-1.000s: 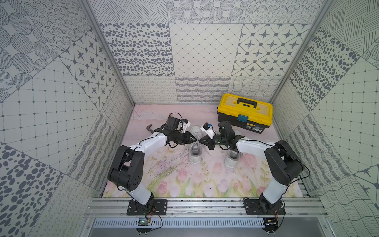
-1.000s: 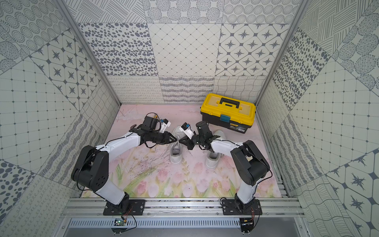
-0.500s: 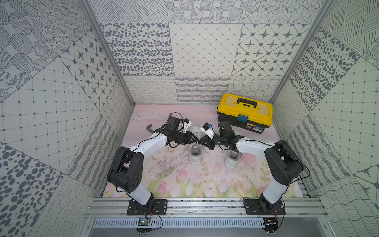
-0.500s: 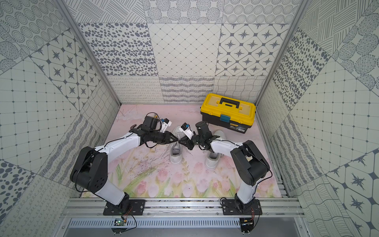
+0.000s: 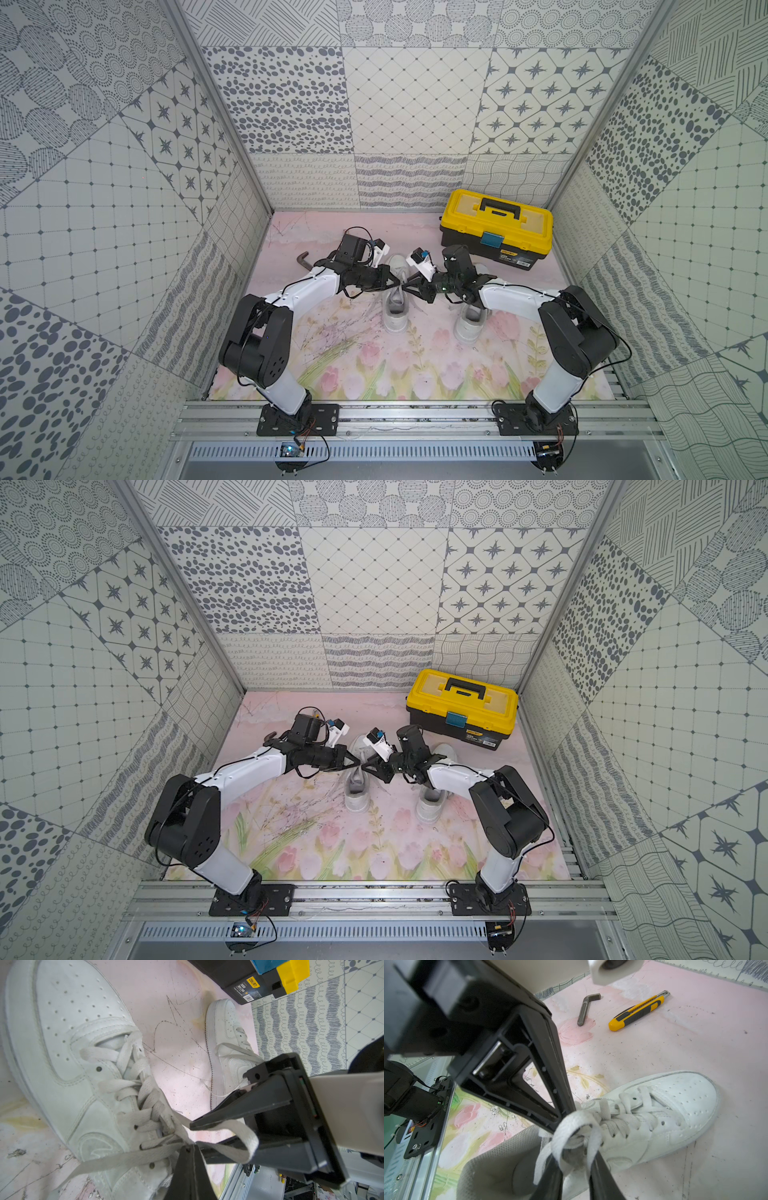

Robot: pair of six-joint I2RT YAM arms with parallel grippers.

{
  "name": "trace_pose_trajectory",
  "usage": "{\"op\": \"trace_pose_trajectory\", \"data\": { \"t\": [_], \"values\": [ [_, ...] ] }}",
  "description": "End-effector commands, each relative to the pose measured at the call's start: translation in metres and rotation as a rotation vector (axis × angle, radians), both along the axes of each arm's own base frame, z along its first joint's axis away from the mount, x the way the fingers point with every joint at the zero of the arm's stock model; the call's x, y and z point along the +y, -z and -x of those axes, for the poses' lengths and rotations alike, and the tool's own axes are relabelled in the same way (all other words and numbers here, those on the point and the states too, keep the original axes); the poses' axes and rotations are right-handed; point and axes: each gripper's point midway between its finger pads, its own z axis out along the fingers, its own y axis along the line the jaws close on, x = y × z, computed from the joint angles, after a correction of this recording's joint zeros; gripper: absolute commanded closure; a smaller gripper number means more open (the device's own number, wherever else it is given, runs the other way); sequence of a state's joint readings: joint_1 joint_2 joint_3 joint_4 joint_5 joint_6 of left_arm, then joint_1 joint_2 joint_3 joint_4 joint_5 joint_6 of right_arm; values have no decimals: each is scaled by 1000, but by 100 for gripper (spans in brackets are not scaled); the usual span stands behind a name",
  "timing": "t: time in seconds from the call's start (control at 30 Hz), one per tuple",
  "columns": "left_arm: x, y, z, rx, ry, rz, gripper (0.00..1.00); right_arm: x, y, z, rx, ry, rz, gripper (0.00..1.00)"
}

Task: Tie the shoes
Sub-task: Tie the shoelace on the shoe.

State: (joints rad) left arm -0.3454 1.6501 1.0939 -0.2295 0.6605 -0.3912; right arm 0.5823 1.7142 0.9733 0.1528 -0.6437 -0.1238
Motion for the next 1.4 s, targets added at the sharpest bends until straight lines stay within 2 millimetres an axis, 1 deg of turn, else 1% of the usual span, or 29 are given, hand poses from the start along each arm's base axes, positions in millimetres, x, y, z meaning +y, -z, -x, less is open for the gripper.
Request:
{"op": "trace_pose_trajectory", "data": {
  "t": [0.0,0.27,0.4,0.53,0.63,0.73,0.8,0.83,0.9,1.17,1.37],
  "values": [
    [-2,-8,0,-34,23,6,100,-4,-13,2,-44,0,-17,72],
    [3,-2,2,-31,14,-30,100,-8,-22,1,-52,6,-38,71],
    [6,4,4,-26,9,-49,100,-8,-24,1,-52,4,-43,68],
    [7,4,5,-30,9,-52,100,-10,-24,2,-53,5,-44,67],
    [8,3,5,-38,8,-55,100,-10,-23,2,-49,4,-40,74],
    [9,1,5,-47,7,-61,100,-10,-21,1,-45,3,-30,82],
    [10,1,5,-54,4,-71,100,-11,-18,1,-47,9,-15,91],
    [10,0,6,-57,5,-71,100,-12,-16,1,-46,10,-8,93],
    [11,-2,6,-65,2,-76,100,-14,-13,1,-45,13,10,99],
    [7,-15,4,-97,11,-37,100,-13,1,5,-32,1,82,100],
    [5,-15,3,-95,15,-26,100,-13,9,3,-29,-5,144,100]
  ]
}}
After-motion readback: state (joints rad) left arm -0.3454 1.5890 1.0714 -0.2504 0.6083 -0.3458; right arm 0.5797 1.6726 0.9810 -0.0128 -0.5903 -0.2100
